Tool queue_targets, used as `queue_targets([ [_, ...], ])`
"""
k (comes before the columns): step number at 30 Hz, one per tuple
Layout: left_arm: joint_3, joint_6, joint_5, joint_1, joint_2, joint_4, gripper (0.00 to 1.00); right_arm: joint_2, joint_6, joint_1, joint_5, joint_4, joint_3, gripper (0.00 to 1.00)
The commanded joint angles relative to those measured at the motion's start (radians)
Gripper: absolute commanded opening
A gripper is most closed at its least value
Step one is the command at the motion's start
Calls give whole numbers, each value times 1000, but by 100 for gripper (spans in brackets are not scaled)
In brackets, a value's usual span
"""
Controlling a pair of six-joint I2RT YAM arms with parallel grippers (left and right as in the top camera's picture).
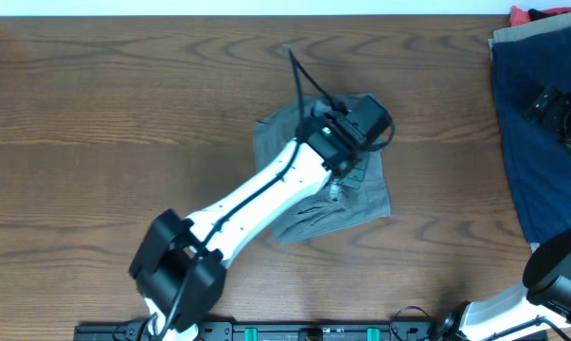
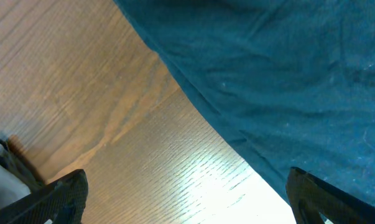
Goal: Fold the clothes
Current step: 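Fold the left half of the shorts rightward over the right half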
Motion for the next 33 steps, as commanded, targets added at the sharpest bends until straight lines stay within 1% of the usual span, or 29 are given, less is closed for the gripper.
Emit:
queue_targets([
  [1,0,-16,-4,-20,26,50,6,-2,12,-6,0,0,5,99],
  [7,-1,-26,-5,-43,90,129,6,-2,12,-6,0,0,5,99],
  [13,-1,-128,-4,-45,163,184,7,-2,12,-6,0,0,5,99],
  [14,-1,-132,-1,-45,174,188,10,-2,12,-6,0,0,5,99],
  [15,-1,-131,3,-45,182,189,17,-2,12,-6,0,0,5,99],
  [16,-1,-130,3,-45,189,186,31,-2,12,-6,0,0,5,99],
  [17,-1,-129,3,-45,190,179,39,-2,12,-6,0,0,5,99],
  [18,0,-124,3,-45,190,173,42,-2,12,-6,0,0,5,99],
  [21,2,-119,35,-44,158,154,76,-2,12,-6,0,0,5,99],
  [22,2,-119,51,-44,141,151,83,-2,12,-6,0,0,5,99],
  [23,2,-119,72,-43,123,151,86,-2,12,-6,0,0,5,99],
  [24,2,-119,87,-43,103,152,87,-2,12,-6,0,0,5,99],
  [27,2,-119,108,-44,15,148,88,-2,12,-6,0,0,5,99],
  [31,2,-119,100,-42,-101,142,88,-2,12,-6,0,0,5,99],
  [33,2,-119,58,-42,-148,128,88,-2,12,-6,0,0,5,99],
])
